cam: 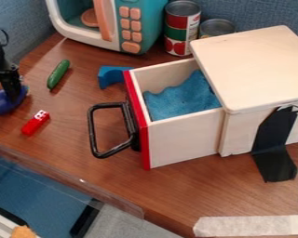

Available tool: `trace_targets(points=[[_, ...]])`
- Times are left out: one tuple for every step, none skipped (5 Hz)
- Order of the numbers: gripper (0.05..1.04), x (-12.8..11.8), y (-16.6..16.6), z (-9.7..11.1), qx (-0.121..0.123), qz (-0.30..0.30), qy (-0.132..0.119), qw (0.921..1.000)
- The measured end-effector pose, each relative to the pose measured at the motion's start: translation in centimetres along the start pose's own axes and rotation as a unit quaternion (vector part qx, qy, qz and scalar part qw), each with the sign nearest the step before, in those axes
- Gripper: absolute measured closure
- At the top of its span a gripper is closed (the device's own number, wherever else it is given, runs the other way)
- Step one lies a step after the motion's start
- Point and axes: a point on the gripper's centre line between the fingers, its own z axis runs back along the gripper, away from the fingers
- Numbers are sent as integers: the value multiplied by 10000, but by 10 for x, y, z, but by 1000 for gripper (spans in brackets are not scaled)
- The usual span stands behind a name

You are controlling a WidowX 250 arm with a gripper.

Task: Put the blue object inside the drawer

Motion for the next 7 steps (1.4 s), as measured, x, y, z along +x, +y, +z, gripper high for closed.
trace_targets(points=[[83,4,2,-13,42,11,129,9999],[118,7,9,-23,182,95,181,9996],[331,11,12,-24,254,234,83,9994],[336,2,5,-20,-14,350,96,9993],[336,3,4,17,-168,514,-217,9983],[336,-3,-10,53,-323,679,-412,9963],[336,-5,-39,77,-400,565,-579,9959]])
